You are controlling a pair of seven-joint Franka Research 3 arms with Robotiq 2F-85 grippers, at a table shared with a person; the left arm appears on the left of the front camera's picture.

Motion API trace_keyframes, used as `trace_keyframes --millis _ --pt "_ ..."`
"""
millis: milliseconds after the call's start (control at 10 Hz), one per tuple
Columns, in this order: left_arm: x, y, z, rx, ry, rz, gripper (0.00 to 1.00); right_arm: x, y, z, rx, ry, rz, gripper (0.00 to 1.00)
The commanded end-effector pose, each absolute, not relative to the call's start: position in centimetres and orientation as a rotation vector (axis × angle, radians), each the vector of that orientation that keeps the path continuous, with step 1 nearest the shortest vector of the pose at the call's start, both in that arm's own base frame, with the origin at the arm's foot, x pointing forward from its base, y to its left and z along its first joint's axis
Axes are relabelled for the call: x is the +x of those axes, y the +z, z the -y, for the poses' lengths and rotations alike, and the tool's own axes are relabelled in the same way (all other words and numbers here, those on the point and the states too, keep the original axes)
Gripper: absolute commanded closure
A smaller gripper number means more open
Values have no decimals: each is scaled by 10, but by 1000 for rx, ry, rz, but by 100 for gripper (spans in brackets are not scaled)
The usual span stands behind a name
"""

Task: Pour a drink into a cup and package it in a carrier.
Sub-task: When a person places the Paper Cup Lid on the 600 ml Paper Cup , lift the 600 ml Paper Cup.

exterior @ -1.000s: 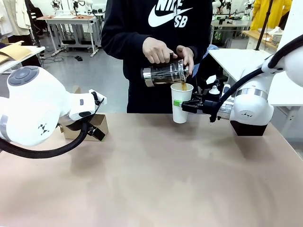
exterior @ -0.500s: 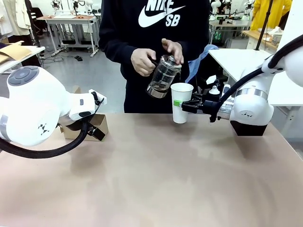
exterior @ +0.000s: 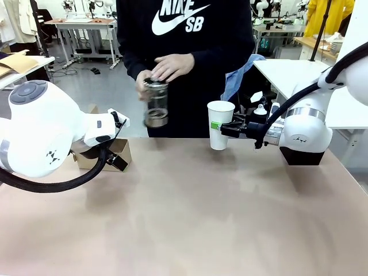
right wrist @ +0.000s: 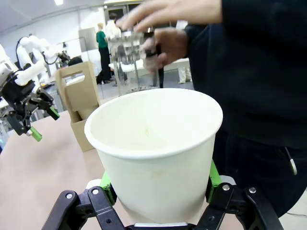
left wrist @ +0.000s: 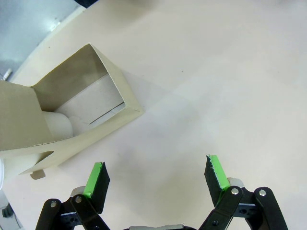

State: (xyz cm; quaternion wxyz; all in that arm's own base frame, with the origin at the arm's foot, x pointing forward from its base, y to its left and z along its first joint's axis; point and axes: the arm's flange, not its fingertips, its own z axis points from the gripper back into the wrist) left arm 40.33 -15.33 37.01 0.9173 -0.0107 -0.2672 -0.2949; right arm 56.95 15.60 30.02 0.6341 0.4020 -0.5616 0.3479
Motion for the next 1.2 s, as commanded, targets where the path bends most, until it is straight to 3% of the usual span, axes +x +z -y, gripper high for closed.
trace_keyframes --millis 0,1100 --pt "403 370 152 -25 -604 550 0 570 303 -159 920 790 1293 19" --pt "403 370 152 -25 -604 550 0 570 303 -159 920 790 1293 19"
